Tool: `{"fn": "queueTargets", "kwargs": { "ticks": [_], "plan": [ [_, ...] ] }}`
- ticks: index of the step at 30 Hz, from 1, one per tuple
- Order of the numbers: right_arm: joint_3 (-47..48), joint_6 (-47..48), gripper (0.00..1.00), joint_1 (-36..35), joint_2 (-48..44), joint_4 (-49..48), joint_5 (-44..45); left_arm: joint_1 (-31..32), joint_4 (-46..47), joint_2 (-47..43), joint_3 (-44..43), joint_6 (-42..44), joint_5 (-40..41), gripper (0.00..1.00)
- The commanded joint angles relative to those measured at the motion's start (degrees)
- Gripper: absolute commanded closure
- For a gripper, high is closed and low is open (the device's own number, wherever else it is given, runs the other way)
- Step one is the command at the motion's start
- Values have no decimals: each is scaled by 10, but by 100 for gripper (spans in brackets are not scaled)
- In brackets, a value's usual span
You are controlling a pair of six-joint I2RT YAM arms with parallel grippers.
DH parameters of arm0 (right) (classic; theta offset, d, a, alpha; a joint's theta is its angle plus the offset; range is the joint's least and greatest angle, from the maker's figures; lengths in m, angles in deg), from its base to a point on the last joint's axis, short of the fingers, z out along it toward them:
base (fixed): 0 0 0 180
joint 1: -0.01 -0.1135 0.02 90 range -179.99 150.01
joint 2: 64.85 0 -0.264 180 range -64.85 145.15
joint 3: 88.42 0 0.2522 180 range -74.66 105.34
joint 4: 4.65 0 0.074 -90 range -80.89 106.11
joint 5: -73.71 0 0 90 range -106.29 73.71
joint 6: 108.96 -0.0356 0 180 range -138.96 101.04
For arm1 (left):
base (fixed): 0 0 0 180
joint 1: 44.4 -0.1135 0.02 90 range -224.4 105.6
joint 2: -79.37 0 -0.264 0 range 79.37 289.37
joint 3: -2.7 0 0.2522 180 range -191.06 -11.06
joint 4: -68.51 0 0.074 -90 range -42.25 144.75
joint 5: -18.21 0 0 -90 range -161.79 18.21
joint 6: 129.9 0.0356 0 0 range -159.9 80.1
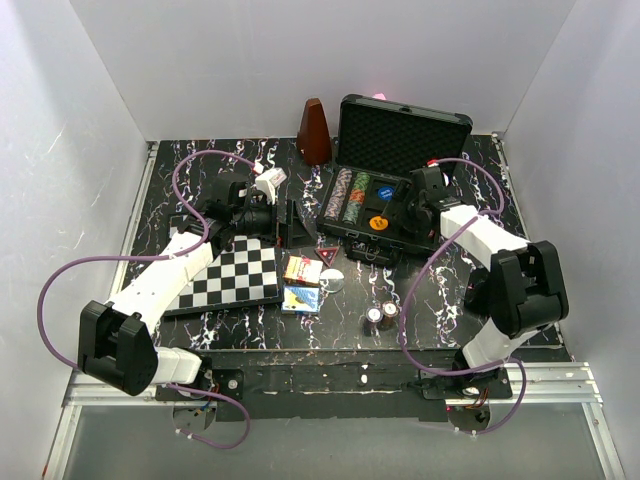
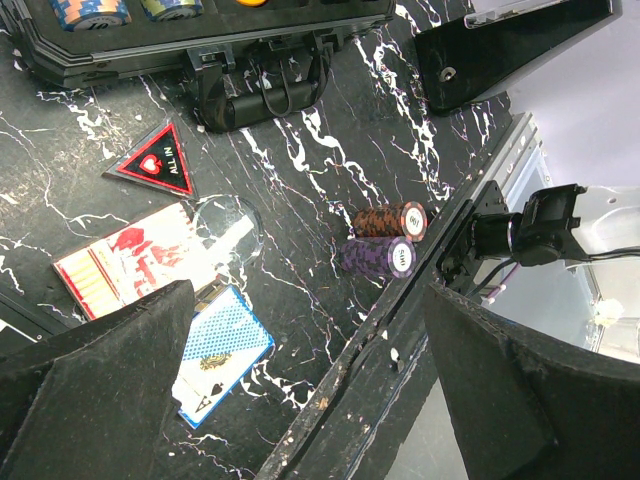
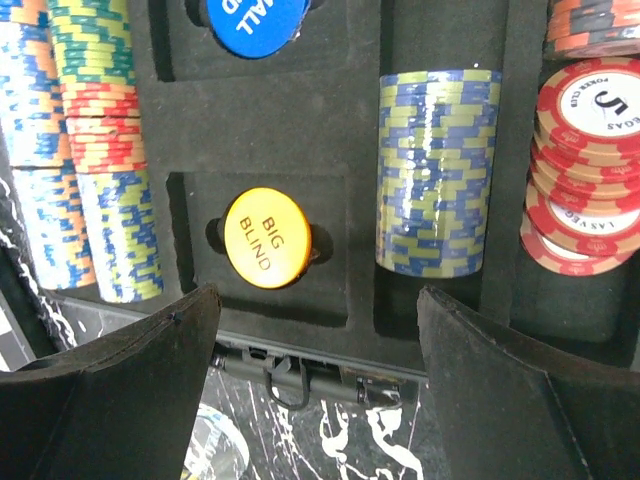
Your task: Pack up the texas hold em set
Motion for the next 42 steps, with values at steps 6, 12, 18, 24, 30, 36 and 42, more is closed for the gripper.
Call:
{"fn": "queueTargets", "kwargs": {
  "ticks": [6, 12, 18, 24, 30, 36, 42],
  "plan": [
    [0, -53, 15, 2, 30, -65, 57, -4, 0, -22, -17, 9, 0, 2],
    [9, -53, 16, 3, 51, -87, 99, -4, -2, -23, -18, 11, 0, 2],
    [55, -48, 16, 21, 94, -84, 114, -4, -5, -22, -18, 14, 4, 2],
    [91, -32, 17, 38, 114, -95, 111, -4, -9, -22, -19, 18, 8, 2],
    [121, -20, 16, 43, 123, -73, 121, -4, -9, -24, -20, 18, 7, 2],
    [126, -14, 9, 44, 118, -54, 114, -4, -10, -22, -20, 19, 8, 2],
    [96, -5, 6, 44, 71, -51, 87, -4, -10, -23, -20, 19, 9, 2]
  ]
}}
